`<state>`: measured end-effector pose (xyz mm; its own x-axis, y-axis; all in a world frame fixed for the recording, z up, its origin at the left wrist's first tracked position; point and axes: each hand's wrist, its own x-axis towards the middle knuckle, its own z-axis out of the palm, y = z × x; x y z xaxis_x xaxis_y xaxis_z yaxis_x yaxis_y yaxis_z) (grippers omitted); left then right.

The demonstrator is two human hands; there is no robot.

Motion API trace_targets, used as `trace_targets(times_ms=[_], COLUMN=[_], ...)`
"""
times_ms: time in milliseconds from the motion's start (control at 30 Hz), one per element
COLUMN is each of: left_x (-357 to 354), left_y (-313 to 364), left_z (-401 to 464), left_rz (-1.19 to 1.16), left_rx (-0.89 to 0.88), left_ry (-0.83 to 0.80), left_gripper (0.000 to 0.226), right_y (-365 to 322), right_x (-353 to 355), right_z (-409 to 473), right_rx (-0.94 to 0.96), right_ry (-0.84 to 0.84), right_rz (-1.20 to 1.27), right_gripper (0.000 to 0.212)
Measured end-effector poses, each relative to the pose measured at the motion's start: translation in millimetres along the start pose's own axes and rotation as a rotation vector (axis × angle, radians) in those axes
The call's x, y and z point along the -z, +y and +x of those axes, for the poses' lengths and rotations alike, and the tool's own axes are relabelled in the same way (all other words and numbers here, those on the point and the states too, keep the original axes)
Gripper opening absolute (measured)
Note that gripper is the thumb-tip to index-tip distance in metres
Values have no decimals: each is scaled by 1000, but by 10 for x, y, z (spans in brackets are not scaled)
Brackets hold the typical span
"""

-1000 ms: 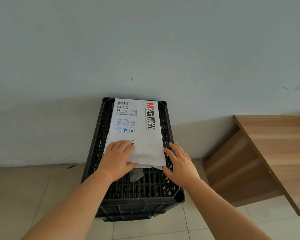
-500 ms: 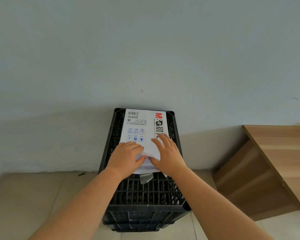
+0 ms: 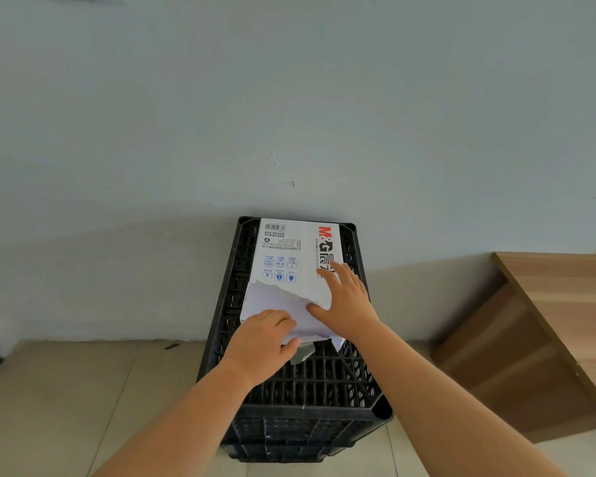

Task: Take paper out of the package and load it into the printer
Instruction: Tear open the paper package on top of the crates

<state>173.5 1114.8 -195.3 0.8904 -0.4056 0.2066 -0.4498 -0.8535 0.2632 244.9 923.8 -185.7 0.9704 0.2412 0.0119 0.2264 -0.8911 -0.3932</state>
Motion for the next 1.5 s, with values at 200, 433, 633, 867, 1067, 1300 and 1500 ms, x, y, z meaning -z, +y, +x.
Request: trace_targets(times_ms=[200,433,633,867,1067,1300,1500], left_x=[-129,-133,-109,-147,-146,-287,-321], left_y=[-132,-194,-259,-283,-288,-258,-241], left_z=[195,455,499,490,504,398,265], left_rz=[-9,146,154,168,213,208,181], left_rx=[209,201,148,76,51,58,18], left_ry=[-156,-262,-308,-320,-344,-199,-88], left_gripper=[38,33,30,27,26,27,40], right_y=[9,26,58,69,78,69,55], right_x=[9,-4,-5,11,9,-20,-1], right_z=[4,20,30,23,-2,-32,-68], right_rx=[-1,-1,-10,-13,-11,-9,37], right_ry=[-15,-12,1,-7,-9,-10,-43], right_rz=[33,37,69,71,79,106,94], right_gripper=[75,77,79,81,81,82,81])
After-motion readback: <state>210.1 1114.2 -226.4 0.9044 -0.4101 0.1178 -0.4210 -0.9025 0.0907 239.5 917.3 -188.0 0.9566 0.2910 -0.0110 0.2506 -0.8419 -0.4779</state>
